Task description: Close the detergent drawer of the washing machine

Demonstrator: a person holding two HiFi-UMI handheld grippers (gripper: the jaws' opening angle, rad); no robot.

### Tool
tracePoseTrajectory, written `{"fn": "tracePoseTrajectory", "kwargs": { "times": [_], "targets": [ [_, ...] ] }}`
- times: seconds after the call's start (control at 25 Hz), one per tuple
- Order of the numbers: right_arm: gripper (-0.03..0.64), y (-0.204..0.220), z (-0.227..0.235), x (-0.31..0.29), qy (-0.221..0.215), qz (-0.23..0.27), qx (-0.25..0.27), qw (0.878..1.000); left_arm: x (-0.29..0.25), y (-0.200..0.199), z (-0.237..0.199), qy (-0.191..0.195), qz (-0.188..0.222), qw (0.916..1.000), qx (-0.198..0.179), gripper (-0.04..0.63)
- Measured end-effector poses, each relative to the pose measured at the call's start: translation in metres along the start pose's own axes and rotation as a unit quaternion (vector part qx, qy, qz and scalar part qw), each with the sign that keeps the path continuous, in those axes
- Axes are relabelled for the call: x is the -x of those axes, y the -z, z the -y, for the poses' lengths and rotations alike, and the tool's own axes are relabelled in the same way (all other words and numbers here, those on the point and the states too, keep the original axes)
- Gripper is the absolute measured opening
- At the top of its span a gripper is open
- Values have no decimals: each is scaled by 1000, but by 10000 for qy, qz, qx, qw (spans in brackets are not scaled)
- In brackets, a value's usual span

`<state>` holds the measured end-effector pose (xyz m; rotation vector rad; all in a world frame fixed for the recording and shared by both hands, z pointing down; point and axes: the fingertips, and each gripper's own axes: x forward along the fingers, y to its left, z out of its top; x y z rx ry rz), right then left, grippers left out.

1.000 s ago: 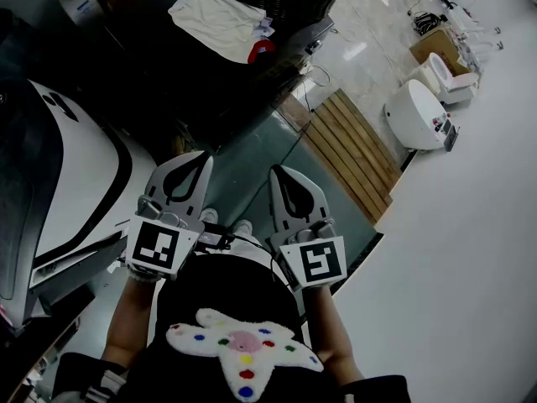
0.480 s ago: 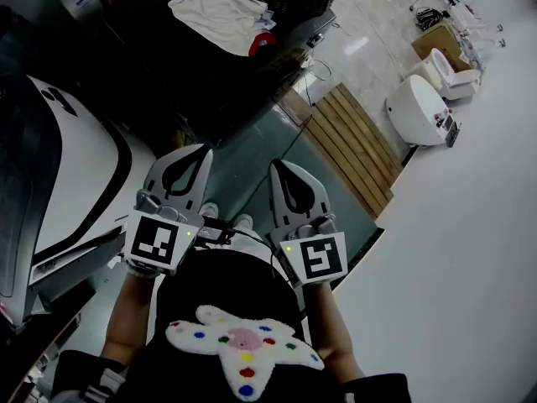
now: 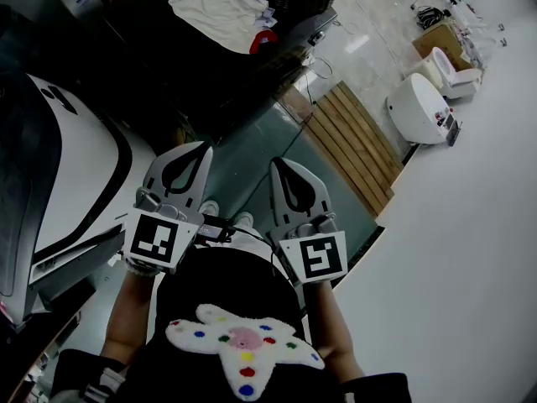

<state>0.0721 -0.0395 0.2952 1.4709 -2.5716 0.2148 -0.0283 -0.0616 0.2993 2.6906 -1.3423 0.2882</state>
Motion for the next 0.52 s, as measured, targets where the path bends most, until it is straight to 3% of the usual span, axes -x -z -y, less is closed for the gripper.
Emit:
{"fn": "tracePoseTrajectory", "kwargs": {
  "times": [0.52],
  "targets": [
    [3,0,-1,-1,-37,-1,48,10000,-1,-1,0,-1,3,10000,-9,11]
  ]
}}
